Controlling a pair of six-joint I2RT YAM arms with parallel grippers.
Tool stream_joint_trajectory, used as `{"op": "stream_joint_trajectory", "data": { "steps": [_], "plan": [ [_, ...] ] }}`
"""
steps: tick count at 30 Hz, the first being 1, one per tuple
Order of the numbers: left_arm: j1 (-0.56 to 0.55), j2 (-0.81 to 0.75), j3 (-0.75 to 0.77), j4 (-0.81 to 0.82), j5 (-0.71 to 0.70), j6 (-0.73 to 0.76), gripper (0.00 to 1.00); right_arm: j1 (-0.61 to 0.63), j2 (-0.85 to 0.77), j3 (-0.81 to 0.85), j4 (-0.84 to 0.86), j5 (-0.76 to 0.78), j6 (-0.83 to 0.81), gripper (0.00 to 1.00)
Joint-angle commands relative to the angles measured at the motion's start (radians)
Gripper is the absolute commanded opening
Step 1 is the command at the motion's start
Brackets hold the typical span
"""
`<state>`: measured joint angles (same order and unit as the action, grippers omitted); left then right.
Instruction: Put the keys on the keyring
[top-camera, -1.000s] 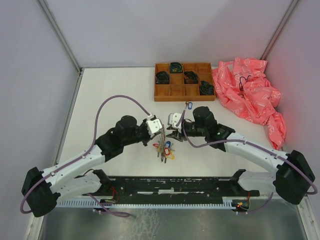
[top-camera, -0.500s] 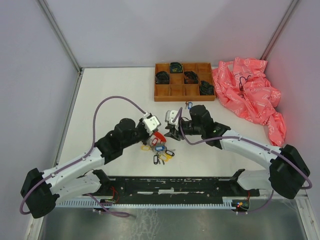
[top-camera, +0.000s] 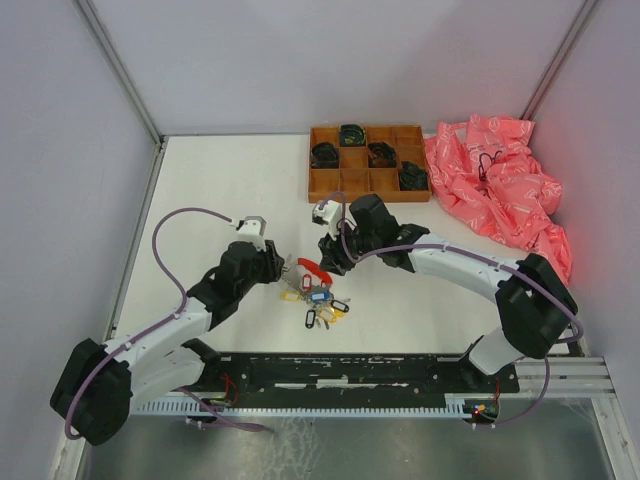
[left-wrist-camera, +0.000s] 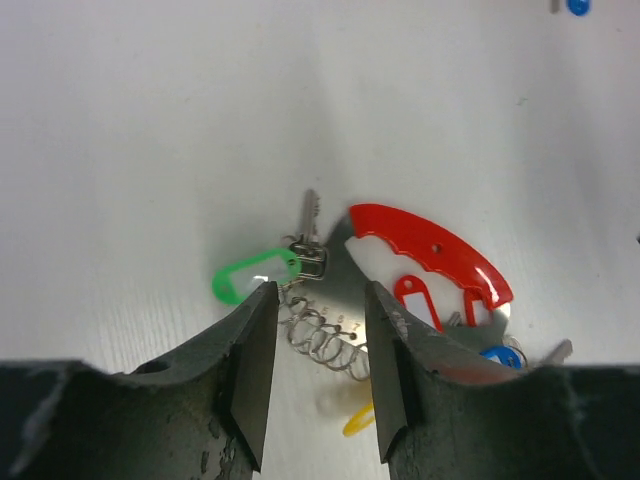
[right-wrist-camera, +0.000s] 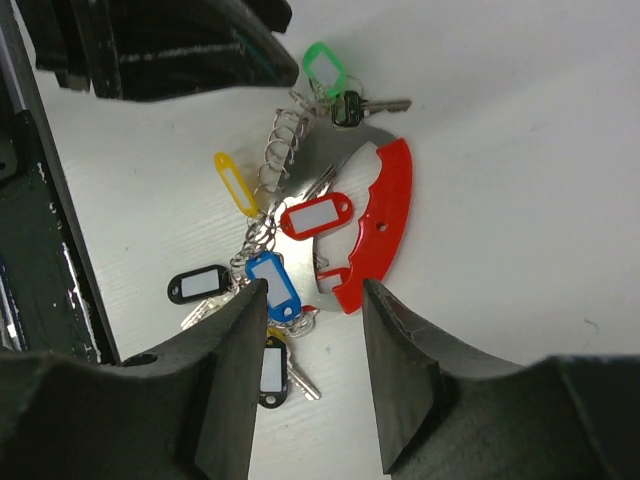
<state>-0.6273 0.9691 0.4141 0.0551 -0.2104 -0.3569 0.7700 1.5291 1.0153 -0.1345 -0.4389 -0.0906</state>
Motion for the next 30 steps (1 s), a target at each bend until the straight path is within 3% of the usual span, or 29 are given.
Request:
{"op": "stream_joint_trajectory", "data": {
  "steps": [1,10,15,21,26,30],
  "plan": [
    [0.125,0.057,-0.045,0.117,0.112,-0.205,0.47,-0.001,0.042,0.039,-0.005,0.005,0.112,0.51],
    [0.158,0.291,-0.014,0.181,0.275,-0.284,0.43,0.005,0.087,0.059,-0.004,0.016,0.136,0.53],
    [0.11,0.392,0.038,0.283,0.394,-0.341,0.38,0.005,0.072,0.061,-0.041,0.078,0.102,0.54],
    [0.056,0.358,0.072,0.331,0.386,-0.351,0.43,0.0,0.075,0.099,-0.119,0.109,0.068,0.54],
    [0.124,0.277,-0.007,0.343,0.326,-0.367,0.45,0.002,0.132,0.166,-0.16,0.092,0.087,0.53],
    [0.213,0.278,-0.064,0.378,0.378,-0.378,0.45,0.024,0.217,0.252,-0.211,0.087,0.094,0.53]
  ]
}}
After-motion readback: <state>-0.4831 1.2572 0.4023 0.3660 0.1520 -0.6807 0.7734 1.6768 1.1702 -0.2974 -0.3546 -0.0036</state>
